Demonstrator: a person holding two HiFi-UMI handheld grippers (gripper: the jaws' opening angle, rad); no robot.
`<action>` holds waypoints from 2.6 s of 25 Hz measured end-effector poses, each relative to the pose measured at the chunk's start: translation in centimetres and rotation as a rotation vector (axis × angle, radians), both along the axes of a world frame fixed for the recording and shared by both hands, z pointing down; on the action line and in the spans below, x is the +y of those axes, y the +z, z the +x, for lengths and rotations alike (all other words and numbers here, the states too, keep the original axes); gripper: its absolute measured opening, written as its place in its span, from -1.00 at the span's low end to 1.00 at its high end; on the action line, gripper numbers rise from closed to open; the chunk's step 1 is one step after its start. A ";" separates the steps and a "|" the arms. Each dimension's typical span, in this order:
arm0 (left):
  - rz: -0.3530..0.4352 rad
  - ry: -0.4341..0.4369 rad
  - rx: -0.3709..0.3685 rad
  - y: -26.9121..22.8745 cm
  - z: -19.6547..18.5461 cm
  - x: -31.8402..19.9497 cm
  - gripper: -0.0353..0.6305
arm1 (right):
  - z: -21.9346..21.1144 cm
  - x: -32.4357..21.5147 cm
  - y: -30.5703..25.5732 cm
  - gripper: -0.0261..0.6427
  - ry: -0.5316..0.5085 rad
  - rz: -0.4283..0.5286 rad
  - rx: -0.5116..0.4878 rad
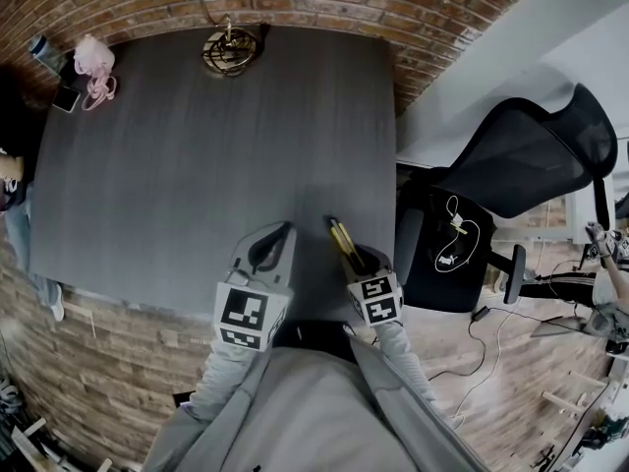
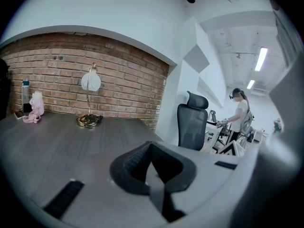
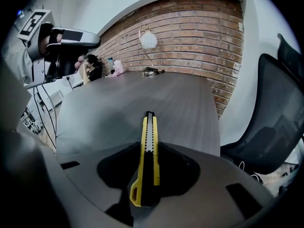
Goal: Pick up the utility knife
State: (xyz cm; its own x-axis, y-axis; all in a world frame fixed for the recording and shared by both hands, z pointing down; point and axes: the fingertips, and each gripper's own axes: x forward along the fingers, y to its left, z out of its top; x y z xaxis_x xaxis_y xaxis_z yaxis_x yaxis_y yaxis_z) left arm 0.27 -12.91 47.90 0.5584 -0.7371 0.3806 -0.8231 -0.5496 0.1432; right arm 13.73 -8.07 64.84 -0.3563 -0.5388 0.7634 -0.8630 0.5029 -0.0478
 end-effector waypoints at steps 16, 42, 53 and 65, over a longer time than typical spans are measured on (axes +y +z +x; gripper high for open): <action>0.062 -0.055 -0.002 -2.2 -1.1 -1.6 -0.84 | -0.5 -2.9 -4.4 -0.54 -0.003 0.108 -0.083; 0.199 -0.142 0.003 -7.9 -1.4 -3.4 -0.84 | 1.2 -9.0 -21.1 -0.54 0.022 0.505 -0.273; 0.233 -0.161 0.033 -10.0 -2.3 -3.4 -0.84 | 3.1 -7.9 -27.6 -0.54 0.053 0.688 -0.294; 0.241 -0.151 0.043 -10.5 -1.9 -3.0 -0.84 | 2.7 -6.7 -29.0 -0.54 0.059 0.746 -0.302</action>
